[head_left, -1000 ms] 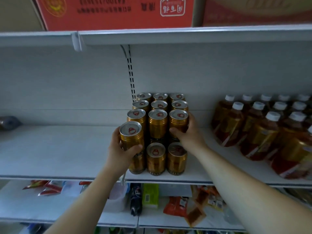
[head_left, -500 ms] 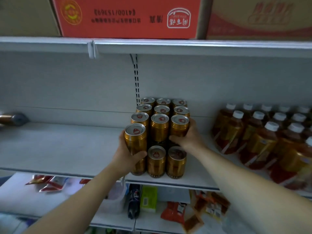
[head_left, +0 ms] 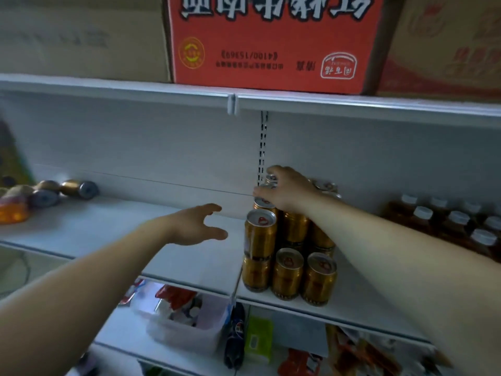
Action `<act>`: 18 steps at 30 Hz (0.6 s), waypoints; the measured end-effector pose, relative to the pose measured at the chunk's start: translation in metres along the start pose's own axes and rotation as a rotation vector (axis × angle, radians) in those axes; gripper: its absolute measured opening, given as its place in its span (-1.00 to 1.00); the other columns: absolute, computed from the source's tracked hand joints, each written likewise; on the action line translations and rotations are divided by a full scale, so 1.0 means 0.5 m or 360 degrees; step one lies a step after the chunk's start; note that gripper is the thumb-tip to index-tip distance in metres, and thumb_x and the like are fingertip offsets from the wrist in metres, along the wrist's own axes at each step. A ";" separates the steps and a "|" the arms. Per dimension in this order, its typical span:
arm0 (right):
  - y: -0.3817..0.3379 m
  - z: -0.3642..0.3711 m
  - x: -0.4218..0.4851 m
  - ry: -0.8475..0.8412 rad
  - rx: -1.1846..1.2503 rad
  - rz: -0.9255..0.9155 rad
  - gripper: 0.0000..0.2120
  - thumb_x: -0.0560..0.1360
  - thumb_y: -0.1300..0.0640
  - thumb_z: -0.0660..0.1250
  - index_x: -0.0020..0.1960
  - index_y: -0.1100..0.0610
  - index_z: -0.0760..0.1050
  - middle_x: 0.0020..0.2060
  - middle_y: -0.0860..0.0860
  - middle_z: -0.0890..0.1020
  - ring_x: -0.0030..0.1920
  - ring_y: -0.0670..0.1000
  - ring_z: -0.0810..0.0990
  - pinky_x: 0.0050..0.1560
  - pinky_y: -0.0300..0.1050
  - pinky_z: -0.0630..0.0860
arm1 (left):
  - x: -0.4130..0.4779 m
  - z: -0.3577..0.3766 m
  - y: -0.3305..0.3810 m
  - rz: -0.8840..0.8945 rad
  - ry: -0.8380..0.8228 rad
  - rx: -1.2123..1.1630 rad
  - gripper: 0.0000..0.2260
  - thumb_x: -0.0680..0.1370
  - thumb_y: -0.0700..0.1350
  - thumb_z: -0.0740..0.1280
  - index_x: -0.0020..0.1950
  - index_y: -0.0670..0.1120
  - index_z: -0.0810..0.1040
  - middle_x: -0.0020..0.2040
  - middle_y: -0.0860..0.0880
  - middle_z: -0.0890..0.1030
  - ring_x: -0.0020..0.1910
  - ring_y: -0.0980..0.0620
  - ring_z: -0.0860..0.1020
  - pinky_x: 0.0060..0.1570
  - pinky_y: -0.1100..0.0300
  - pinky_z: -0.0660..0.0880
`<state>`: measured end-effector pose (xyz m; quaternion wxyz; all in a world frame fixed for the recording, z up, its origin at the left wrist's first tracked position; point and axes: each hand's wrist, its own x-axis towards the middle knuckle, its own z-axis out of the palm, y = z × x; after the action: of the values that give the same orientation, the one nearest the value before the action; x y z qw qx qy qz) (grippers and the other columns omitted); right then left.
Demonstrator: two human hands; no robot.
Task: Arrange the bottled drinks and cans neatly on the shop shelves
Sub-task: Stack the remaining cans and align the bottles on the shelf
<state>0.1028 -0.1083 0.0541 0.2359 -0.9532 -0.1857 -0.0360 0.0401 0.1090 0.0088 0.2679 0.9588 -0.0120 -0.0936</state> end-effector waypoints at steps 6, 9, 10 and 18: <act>-0.219 0.106 0.086 -0.0139 -0.0076 -0.0126 -0.30 0.48 -0.27 0.29 0.50 0.02 0.20 0.48 0.05 0.28 0.41 0.10 0.33 0.29 -0.08 0.30 | -0.064 -0.119 -0.175 -0.0001 0.0099 0.0322 -0.35 0.51 0.19 0.30 0.52 0.10 0.12 0.53 0.02 0.18 0.44 -0.02 0.28 0.36 0.12 0.21; -0.329 0.177 0.133 -0.0216 -0.0086 -0.0150 -0.29 0.48 -0.28 0.28 0.49 0.02 0.21 0.48 0.04 0.28 0.41 0.09 0.33 0.31 -0.07 0.30 | -0.092 -0.167 -0.287 -0.0071 0.0140 0.0336 -0.37 0.51 0.17 0.31 0.51 0.06 0.16 0.52 0.00 0.21 0.41 -0.03 0.30 0.35 0.13 0.23; -0.364 0.201 0.148 -0.0237 -0.0092 -0.0162 -0.30 0.47 -0.28 0.28 0.49 0.02 0.22 0.47 0.04 0.29 0.41 0.09 0.33 0.32 -0.06 0.30 | -0.101 -0.182 -0.324 -0.0099 0.0153 0.0322 -0.37 0.51 0.16 0.32 0.51 0.06 0.17 0.51 -0.01 0.21 0.40 -0.04 0.31 0.35 0.13 0.24; -0.589 0.357 0.267 -0.0402 -0.0120 -0.0283 -0.30 0.48 -0.28 0.29 0.49 0.03 0.23 0.46 0.05 0.32 0.40 0.09 0.35 0.31 -0.06 0.35 | -0.137 -0.286 -0.575 -0.0359 0.0180 0.0217 -0.40 0.51 0.14 0.33 0.49 0.06 0.21 0.49 0.00 0.25 0.37 -0.03 0.35 0.29 0.16 0.29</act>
<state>0.1140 0.2606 0.0449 0.1706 -0.9381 -0.2960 0.0565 -0.0085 0.4334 -0.0078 0.1900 0.9738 0.1045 -0.0679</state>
